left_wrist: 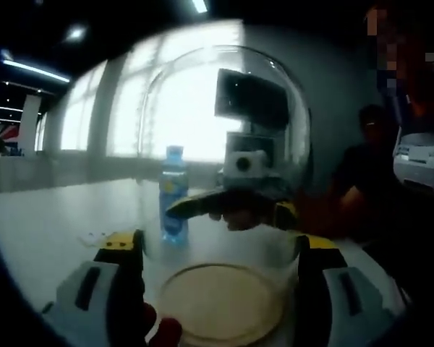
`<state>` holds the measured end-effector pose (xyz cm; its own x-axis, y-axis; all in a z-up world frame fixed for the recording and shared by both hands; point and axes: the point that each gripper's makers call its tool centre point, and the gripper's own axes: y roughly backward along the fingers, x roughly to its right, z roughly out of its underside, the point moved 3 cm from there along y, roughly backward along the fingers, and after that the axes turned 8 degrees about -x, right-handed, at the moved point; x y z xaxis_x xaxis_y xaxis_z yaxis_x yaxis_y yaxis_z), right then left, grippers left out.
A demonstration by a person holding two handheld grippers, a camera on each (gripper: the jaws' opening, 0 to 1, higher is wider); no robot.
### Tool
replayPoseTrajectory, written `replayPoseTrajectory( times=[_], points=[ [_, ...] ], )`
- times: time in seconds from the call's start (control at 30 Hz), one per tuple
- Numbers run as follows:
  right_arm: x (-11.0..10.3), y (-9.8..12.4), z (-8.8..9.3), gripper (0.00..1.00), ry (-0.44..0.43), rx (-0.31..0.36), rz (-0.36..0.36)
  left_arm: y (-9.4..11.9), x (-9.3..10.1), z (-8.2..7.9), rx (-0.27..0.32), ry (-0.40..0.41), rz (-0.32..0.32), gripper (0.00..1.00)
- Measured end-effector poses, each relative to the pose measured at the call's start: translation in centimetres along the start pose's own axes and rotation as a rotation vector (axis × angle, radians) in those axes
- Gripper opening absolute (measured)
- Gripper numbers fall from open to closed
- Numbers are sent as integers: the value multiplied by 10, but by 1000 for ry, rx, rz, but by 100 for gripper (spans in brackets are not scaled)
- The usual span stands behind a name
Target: Open the cover put in the Mizone put the cover back on
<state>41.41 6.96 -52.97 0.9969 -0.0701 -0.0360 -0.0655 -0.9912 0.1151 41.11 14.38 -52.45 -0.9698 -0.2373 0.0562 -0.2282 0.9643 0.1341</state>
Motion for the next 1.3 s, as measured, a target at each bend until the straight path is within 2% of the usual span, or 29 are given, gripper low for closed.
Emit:
replayPoseTrajectory(
  times=[0.27, 0.83, 1.07, 1.3],
  points=[
    [-1, 1, -3, 90, -5, -15, -3, 0, 3, -5, -40, 7, -7, 73],
    [-16, 5, -32, 90, 15, 17, -4, 8, 17, -33, -31, -16, -18, 73],
    [-25, 6, -41, 90, 24, -3, -5, 10, 26, -41, -60, -21, -22, 73],
    [-33, 8, -52, 90, 18, -15, 0, 14, 32, -52, -55, -25, -17, 73]
  ],
)
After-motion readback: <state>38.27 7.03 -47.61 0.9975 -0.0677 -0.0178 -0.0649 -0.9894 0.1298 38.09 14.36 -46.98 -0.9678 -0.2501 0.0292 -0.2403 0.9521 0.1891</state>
